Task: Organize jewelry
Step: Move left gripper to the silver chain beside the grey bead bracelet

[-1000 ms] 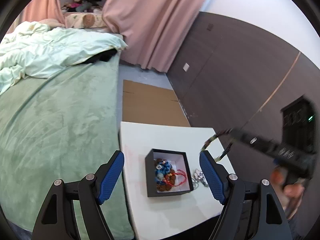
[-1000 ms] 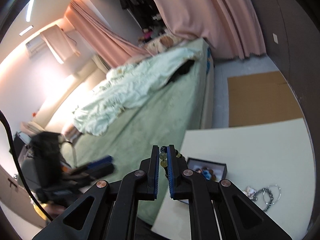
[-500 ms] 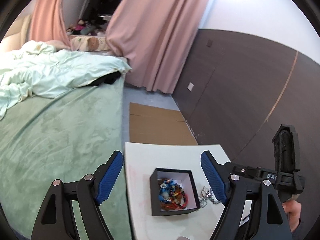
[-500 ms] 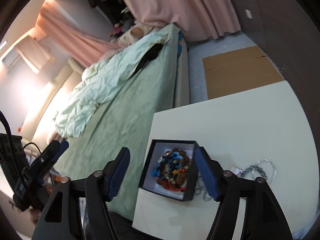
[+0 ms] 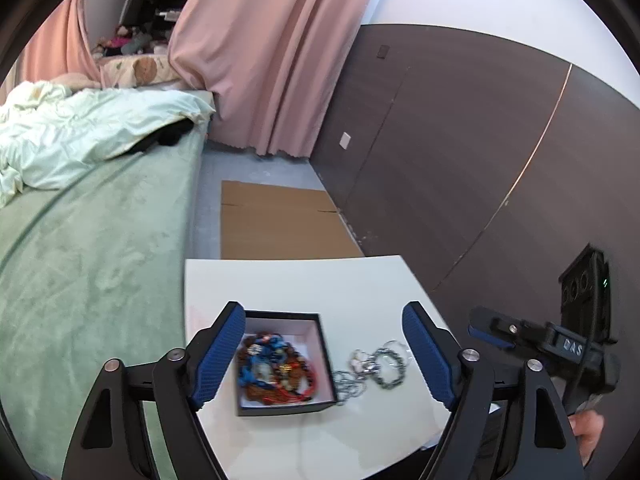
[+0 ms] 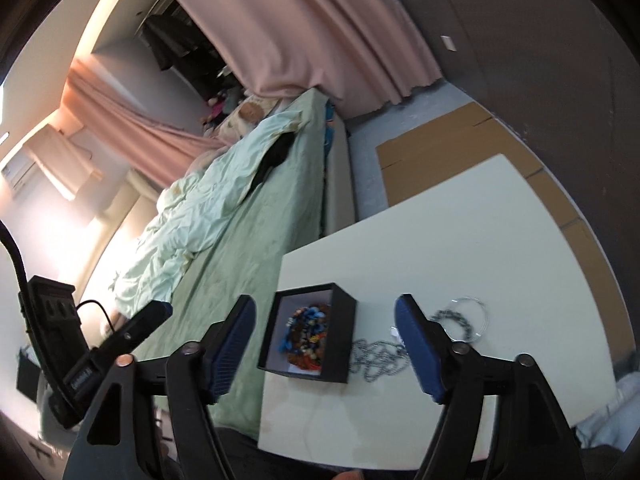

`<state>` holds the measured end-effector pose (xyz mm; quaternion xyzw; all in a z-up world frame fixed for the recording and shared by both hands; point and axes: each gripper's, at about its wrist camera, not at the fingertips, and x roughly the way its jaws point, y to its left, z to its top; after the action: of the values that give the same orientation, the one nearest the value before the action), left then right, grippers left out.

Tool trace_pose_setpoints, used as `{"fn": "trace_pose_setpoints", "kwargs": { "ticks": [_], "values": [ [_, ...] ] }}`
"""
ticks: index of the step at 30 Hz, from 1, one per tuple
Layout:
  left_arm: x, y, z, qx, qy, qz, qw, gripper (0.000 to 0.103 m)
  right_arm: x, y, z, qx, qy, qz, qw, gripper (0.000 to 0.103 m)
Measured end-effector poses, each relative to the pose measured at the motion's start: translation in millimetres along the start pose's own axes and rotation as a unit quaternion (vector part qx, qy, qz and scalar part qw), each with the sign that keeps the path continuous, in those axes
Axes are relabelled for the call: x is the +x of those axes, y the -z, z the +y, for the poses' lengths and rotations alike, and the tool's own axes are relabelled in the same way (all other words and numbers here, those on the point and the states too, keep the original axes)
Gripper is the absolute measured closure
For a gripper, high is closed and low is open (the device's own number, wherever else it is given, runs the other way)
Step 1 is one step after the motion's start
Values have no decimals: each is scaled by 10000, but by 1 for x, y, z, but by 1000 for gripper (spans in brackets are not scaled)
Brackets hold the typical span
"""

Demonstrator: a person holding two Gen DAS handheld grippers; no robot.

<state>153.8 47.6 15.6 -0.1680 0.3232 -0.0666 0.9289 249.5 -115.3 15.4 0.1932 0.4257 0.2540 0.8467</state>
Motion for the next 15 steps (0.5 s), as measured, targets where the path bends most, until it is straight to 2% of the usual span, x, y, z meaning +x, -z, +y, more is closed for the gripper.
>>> {"fn": "trace_pose_setpoints", "kwargs": {
  "ticks": [1, 3, 11, 15],
  "values": [
    [0, 0, -2, -19, 32, 0, 10000, 5, -4, 0, -4, 41, -22, -43, 10000, 5],
    [-1, -1, -9, -15, 99, -8, 9999, 0, -10, 0, -10, 99, 78, -21, 9999, 5],
    [13, 3, -42, 367, 75, 297, 9989, 0, -24, 4, -41, 382, 119, -41, 9992, 5],
    [25, 7, -54, 439, 189, 515, 9975, 0, -24, 7, -59, 520, 339, 53, 9981, 5]
  ]
}}
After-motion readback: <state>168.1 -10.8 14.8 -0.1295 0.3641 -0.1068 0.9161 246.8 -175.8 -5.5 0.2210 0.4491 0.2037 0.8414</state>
